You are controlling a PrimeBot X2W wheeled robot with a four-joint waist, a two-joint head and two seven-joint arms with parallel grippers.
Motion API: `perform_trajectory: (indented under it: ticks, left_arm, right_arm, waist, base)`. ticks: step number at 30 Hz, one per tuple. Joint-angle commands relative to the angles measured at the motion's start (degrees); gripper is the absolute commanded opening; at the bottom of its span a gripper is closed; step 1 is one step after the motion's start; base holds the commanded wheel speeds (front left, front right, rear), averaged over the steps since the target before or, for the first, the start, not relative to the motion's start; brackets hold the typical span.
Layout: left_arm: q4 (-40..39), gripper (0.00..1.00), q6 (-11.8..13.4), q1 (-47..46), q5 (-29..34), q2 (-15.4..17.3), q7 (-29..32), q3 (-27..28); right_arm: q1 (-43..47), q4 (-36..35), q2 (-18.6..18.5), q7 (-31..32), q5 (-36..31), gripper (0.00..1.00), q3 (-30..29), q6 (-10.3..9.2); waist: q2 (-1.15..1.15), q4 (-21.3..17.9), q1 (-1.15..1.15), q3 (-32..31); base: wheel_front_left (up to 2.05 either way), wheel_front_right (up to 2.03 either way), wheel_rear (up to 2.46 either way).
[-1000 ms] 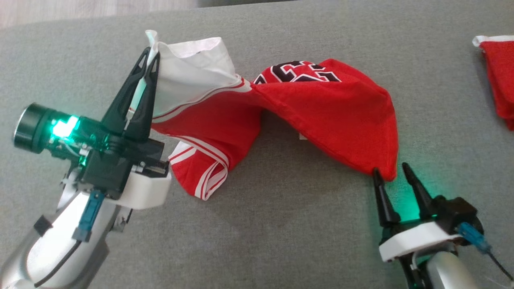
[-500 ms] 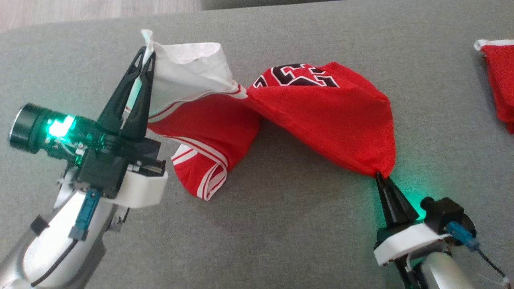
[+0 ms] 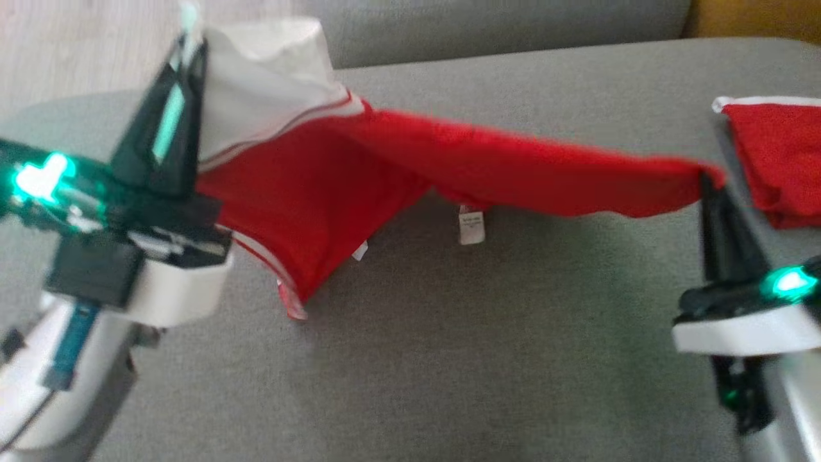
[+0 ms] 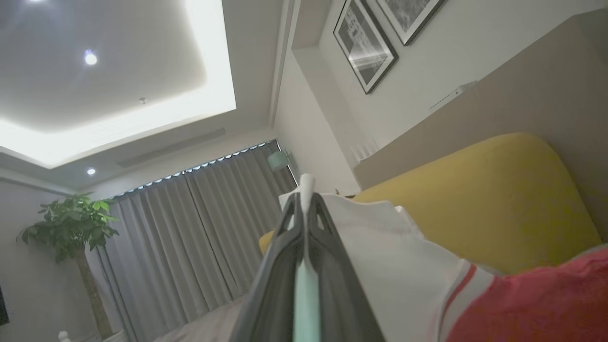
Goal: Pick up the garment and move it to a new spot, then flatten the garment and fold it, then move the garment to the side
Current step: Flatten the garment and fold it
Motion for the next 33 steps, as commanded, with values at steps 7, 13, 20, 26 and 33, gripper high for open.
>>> perform_trajectory:
  ticks: [7, 13, 20, 26, 33]
  left_arm:
    - [-4.65, 0.00, -4.54, -14.69, -2.82, 4.83, 1.97, 6.57]
    - [2.14, 0.00, -10.52, -26.97, -13.07, 1.87, 8.71, 8.52]
    - [17.88, 0.00, -14.87, -40.36, -11.11, 0.54, 9.48, 6.05]
    - [30.94, 0.00, -16.17, -53.31, -8.03, -3.58, 4.94, 4.61]
    - [37.47, 0.00, -19.02, -61.03, -8.57, -8.77, -0.77, 3.56]
  right_arm:
    - [-9.73, -11.62, -11.77, 1.73, 10.69, 0.00, 1.74, 0.39]
    - [-23.16, -13.78, -20.82, 11.19, 23.76, 0.00, 3.82, 0.39]
    - [-39.67, -1.68, -23.00, 15.40, 30.94, 0.00, 8.50, 0.39]
    - [-53.52, 9.59, -22.77, 11.31, 29.91, 0.00, 13.01, 0.39]
    - [-62.07, 17.44, -24.17, 4.90, 28.21, 0.00, 17.66, 0.39]
  waist:
    - [0.00, -1.35, 0.01, -2.14]
    - [0.00, -1.97, 0.01, -0.80]
    - [0.00, -1.42, 0.01, 6.33]
    - [0.00, -0.34, 0.01, 13.80]
    - [0.00, 1.31, 0.01, 17.90]
  base:
    - [0.00, 0.00, 0.00]
    - [0.00, 0.00, 0.00]
    - [0.00, 0.00, 0.00]
    - [0.00, 0.00, 0.00]
    - [0.00, 0.00, 0.00]
